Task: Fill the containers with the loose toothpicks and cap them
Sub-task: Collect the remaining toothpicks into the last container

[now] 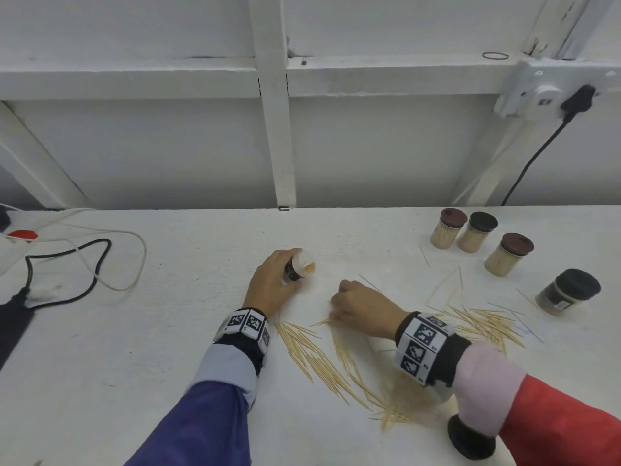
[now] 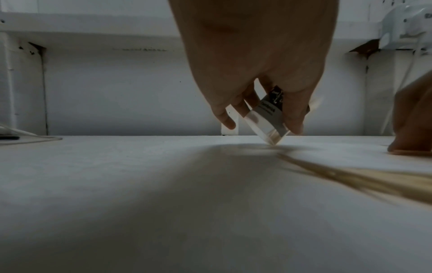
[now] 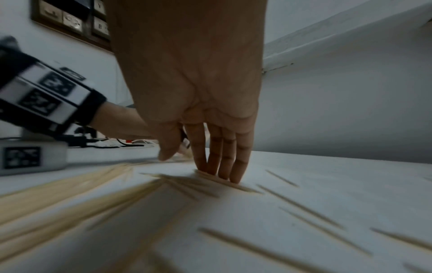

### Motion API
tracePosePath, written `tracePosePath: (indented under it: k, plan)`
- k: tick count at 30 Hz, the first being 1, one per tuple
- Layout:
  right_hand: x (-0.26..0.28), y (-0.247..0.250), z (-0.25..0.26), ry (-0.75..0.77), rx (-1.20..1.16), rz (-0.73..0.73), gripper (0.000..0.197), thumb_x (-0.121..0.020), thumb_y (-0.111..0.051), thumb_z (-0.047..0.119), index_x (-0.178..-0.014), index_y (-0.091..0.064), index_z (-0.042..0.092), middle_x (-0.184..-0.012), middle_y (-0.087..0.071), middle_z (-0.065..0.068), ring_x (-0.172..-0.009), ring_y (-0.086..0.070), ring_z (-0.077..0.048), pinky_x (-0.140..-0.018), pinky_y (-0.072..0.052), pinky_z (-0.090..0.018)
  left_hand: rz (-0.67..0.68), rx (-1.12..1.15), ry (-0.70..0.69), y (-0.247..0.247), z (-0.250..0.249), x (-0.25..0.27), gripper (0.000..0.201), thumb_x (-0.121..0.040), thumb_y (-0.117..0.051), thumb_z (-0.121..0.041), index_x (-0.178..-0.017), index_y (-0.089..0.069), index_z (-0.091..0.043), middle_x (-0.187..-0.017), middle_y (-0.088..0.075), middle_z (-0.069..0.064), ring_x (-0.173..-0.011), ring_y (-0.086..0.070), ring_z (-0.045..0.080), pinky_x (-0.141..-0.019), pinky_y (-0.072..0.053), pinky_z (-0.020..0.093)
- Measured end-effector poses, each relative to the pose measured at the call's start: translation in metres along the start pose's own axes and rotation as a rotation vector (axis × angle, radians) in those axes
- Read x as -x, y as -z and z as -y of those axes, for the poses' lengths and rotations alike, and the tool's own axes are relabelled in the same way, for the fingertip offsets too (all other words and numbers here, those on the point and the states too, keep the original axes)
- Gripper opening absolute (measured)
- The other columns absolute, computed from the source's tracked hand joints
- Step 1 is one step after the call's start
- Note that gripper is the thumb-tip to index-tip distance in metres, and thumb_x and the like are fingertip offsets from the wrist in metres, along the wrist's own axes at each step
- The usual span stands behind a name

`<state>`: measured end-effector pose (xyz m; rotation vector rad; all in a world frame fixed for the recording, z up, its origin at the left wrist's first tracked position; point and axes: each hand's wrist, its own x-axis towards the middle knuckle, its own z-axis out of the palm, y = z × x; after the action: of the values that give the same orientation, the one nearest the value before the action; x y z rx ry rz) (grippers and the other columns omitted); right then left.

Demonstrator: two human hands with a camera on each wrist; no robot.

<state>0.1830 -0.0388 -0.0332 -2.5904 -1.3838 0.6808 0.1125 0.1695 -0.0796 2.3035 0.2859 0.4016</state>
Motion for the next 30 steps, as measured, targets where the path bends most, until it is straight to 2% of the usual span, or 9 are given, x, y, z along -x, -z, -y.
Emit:
tracePosePath:
  k: [3,5,8,12,17,21,25,28,30]
  plan:
    - [0.01,-0.007,0.01,0.009,-0.01,0.017,0.043,-0.088,-0.062,0.049,-0.095,-0.059,0.006,-0.107,-0.048,-0.005,-0.099,-0.046,-0.022,-0.082,-0.045,-0.038,0.002,-0.005,-0.001,0.001,0.0,0.0,0.059,-0.079,-0.072,-0.007,-0.132,-0.054,-0.025,-0.121,-0.052,-0.015,-0.11,-0.051,0.006,-0.092,-0.037,0.021]
    - [0.015,-0.013,0.015,0.036,0.08,0.016,0.054,-0.08,-0.069,0.053,-0.108,-0.06,0.007,-0.11,-0.048,-0.003,-0.103,-0.045,-0.02,-0.083,-0.046,-0.036,0.0,-0.007,0.001,0.003,0.0,0.0,0.058,-0.079,-0.072,-0.007,-0.131,-0.054,-0.025,-0.12,-0.052,-0.015,-0.108,-0.05,0.004,-0.087,-0.035,0.014]
    - [0.018,-0.018,0.017,0.054,0.086,-0.014,0.057,-0.079,-0.073,0.045,-0.12,-0.057,0.009,-0.114,-0.049,-0.004,-0.107,-0.046,-0.02,-0.085,-0.047,-0.036,0.006,-0.008,0.01,0.003,0.0,0.0,0.059,-0.078,-0.072,-0.006,-0.131,-0.054,-0.025,-0.12,-0.052,-0.015,-0.107,-0.049,0.002,-0.082,-0.03,0.002]
    - [0.021,-0.014,0.021,0.024,0.008,-0.006,0.043,-0.083,-0.072,0.026,-0.122,-0.06,0.011,-0.115,-0.054,-0.004,-0.105,-0.053,-0.022,-0.085,-0.047,-0.033,0.015,0.007,0.018,0.003,0.0,-0.001,0.059,-0.079,-0.071,-0.005,-0.132,-0.054,-0.024,-0.12,-0.052,-0.014,-0.108,-0.049,0.003,-0.083,-0.03,0.005]
    - [0.027,-0.013,0.022,0.03,0.0,-0.028,0.03,-0.091,-0.051,0.009,-0.118,-0.064,0.013,-0.113,-0.06,-0.004,-0.101,-0.056,-0.022,-0.077,-0.041,-0.027,0.008,0.037,0.03,0.004,0.001,0.0,0.057,-0.081,-0.071,-0.005,-0.133,-0.054,-0.022,-0.122,-0.052,-0.013,-0.11,-0.048,0.003,-0.083,-0.028,-0.001]
    - [0.028,-0.018,0.024,0.017,0.023,-0.056,0.028,-0.089,-0.055,0.012,-0.115,-0.066,0.013,-0.112,-0.059,-0.003,-0.097,-0.057,-0.024,-0.071,-0.039,-0.027,0.014,0.036,0.02,0.004,0.001,-0.001,0.058,-0.08,-0.071,-0.004,-0.132,-0.054,-0.022,-0.121,-0.053,-0.013,-0.11,-0.048,0.004,-0.085,-0.028,0.002]
    - [0.03,-0.018,0.023,0.02,0.022,-0.024,0.034,-0.086,-0.069,0.016,-0.12,-0.065,0.015,-0.114,-0.059,-0.002,-0.102,-0.057,-0.023,-0.077,-0.043,-0.03,0.015,0.041,0.029,0.004,0.002,-0.001,0.058,-0.079,-0.072,-0.005,-0.132,-0.054,-0.022,-0.121,-0.053,-0.014,-0.11,-0.049,0.005,-0.088,-0.033,0.012]
    - [0.031,-0.015,0.021,0.037,-0.019,-0.062,0.031,-0.086,-0.061,0.003,-0.114,-0.069,0.015,-0.109,-0.065,-0.004,-0.098,-0.061,-0.021,-0.079,-0.048,-0.03,0.018,0.053,0.032,0.004,0.002,0.0,0.059,-0.079,-0.072,-0.005,-0.132,-0.054,-0.022,-0.122,-0.054,-0.012,-0.111,-0.05,0.006,-0.092,-0.034,0.018]
    - [0.029,-0.015,0.019,0.035,-0.016,-0.073,0.028,-0.084,-0.055,-0.002,-0.1,-0.073,0.013,-0.099,-0.068,-0.005,-0.089,-0.064,-0.023,-0.076,-0.052,-0.031,0.017,0.06,0.033,0.004,0.001,0.0,0.058,-0.079,-0.071,-0.005,-0.131,-0.055,-0.024,-0.123,-0.055,-0.01,-0.11,-0.05,0.006,-0.092,-0.035,0.019]
